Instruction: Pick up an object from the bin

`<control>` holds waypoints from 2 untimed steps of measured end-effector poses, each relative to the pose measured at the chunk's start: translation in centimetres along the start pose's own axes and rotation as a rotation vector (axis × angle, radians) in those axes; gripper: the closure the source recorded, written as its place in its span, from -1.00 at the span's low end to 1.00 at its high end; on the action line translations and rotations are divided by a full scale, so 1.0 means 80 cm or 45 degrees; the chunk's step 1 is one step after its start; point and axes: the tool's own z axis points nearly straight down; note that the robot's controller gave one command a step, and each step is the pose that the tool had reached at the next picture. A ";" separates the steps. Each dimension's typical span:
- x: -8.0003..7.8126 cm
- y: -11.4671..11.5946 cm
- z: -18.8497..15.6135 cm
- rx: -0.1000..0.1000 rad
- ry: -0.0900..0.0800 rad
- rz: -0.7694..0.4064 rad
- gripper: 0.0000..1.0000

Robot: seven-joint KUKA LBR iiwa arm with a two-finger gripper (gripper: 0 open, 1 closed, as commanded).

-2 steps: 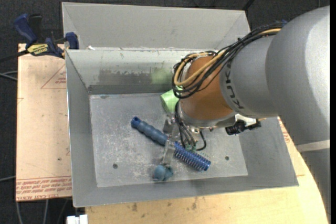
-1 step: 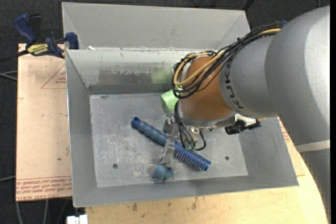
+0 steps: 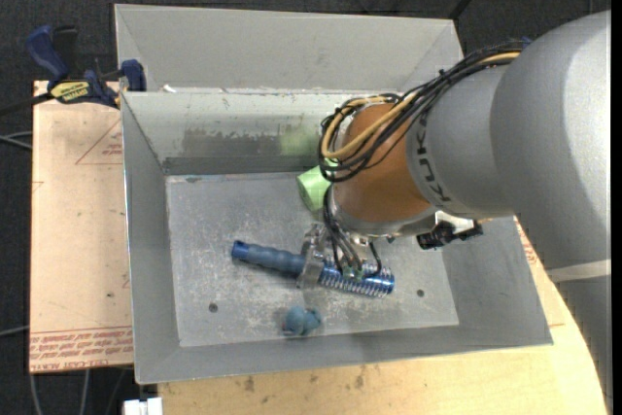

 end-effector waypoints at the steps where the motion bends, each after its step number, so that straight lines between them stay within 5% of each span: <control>1: 0.000 0.000 -0.001 0.001 0.001 0.000 1.00; 2: 0.000 0.001 -0.002 0.001 0.001 0.001 1.00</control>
Offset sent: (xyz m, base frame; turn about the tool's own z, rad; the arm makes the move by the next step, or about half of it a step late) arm -0.0002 0.0000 0.0008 0.0000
